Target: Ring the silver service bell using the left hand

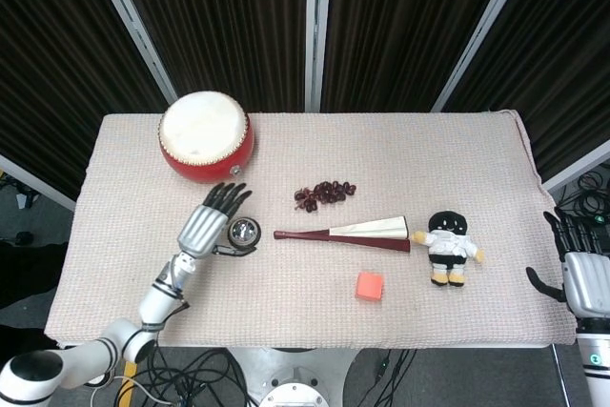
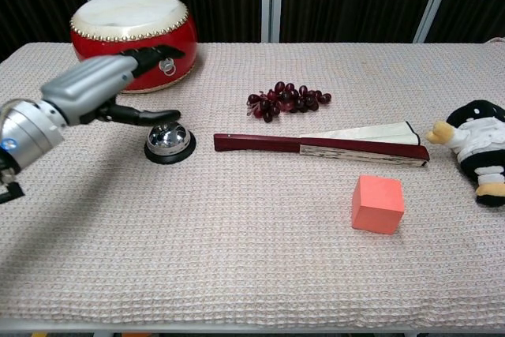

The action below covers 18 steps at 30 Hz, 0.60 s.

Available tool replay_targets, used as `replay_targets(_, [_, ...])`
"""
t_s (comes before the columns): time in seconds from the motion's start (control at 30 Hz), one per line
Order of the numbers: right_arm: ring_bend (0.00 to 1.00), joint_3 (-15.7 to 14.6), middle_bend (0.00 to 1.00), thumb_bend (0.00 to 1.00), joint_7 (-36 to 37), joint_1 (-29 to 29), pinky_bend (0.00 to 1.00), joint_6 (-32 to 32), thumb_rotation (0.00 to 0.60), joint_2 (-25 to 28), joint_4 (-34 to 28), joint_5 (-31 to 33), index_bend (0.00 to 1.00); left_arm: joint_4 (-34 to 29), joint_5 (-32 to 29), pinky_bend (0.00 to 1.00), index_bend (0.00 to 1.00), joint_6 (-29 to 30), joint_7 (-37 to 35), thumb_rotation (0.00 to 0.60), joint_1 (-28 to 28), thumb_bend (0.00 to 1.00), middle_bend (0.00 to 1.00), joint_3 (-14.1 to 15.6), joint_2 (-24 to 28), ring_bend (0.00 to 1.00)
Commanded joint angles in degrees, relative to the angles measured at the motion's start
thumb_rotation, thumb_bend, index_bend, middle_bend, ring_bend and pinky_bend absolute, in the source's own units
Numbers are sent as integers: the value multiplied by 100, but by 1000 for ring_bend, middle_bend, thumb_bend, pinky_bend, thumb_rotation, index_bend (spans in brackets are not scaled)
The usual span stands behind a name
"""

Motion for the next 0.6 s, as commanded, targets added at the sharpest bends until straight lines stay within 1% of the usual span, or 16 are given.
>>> replay_targets(0.03, [0,-53,0,167,-71,24,0,20,600,-54,-18,-102,0,-838,-289,0,20,514,581,121,649,0,0,9,873,0])
replay_targets(0.17, [0,-107,0,168,-132,63,0,13,600,-132,-35,-213,0,-1483,-557,0,22,940,1113,122,1389,0,0,271,1635,0])
replay_targets(0.27, [0,-129,0,168,-170,82,0,-6,600,-154,-64,-241,0,-1820,-746,0,22,1114,1226,120,1812,0,0,425,2024,0])
replay_targets(0.43, [0,-147,0,167,-188,58,0,47,600,-185,-99,-255,0,-2042,-724,0,22,1361,1179,121,2195,0,0,582,2393,0])
replay_targets(0.6, [0,-174,0,182,-236,44,0,61,600,-216,-95,-264,0,-2115,-662,0,22,1494,1098,123,2409,0,0,626,2575,0])
